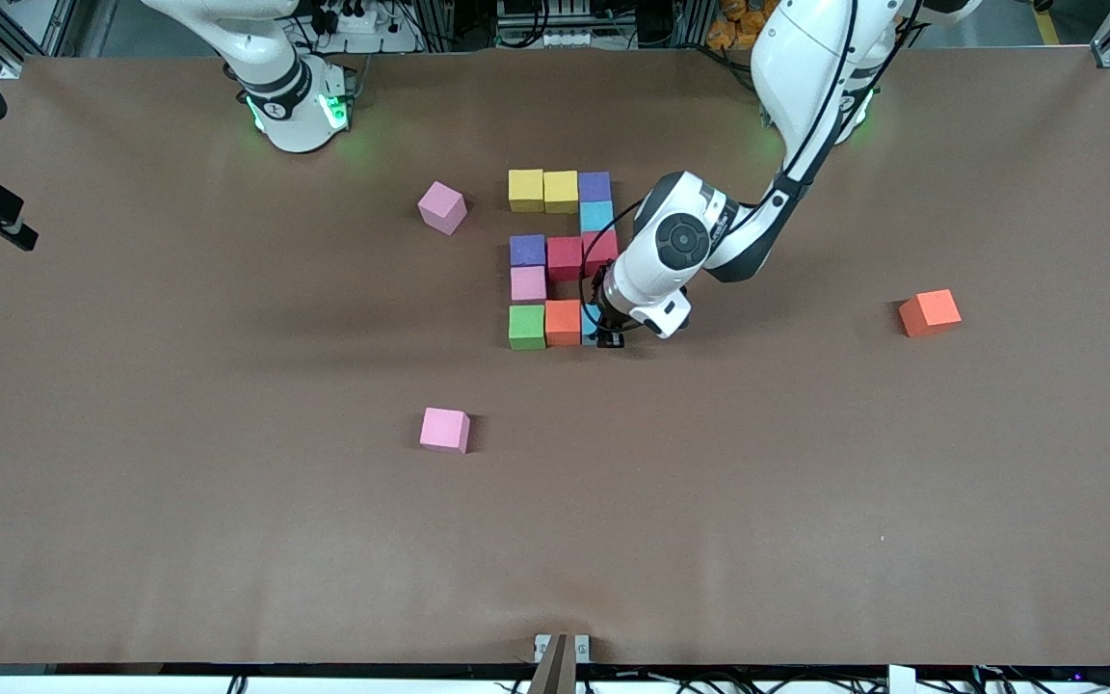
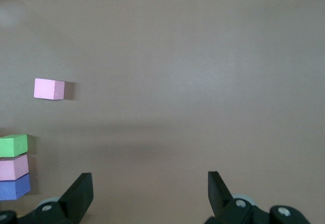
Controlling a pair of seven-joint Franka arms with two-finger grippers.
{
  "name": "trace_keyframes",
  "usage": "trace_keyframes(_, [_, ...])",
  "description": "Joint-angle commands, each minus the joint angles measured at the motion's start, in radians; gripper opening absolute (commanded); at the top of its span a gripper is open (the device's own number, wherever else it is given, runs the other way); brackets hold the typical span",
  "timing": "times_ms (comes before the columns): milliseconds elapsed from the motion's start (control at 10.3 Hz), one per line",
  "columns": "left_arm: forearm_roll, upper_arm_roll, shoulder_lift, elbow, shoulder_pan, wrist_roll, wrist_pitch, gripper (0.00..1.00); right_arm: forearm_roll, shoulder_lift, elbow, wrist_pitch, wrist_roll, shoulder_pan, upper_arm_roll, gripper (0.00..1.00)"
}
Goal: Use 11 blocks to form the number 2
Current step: 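Lower the blue cube onto the orange cube with the left gripper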
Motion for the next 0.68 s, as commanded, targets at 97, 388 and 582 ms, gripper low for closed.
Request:
trace_keyframes(97, [0.027,0.011,0.006,-0.032,-0.017,-0.032,-0.002,1.0,0.012,0.007,0.022,-0.018,0.001,-0.017,0.01,1.0])
trace_keyframes(388, [0.109,0.011,-0.032,-0.017,0.0,-0.032,-0.066,1.0,0.012,0.007,0.022,-0.018,0.001,-0.017,0.01,1.0])
trace_keyframes(582, [0.112,0.011,-0.072,-0.015,0.026,-0.029,-0.073,1.0,0.012,0.007,0.022,-0.018,0.001,-0.017,0.01,1.0])
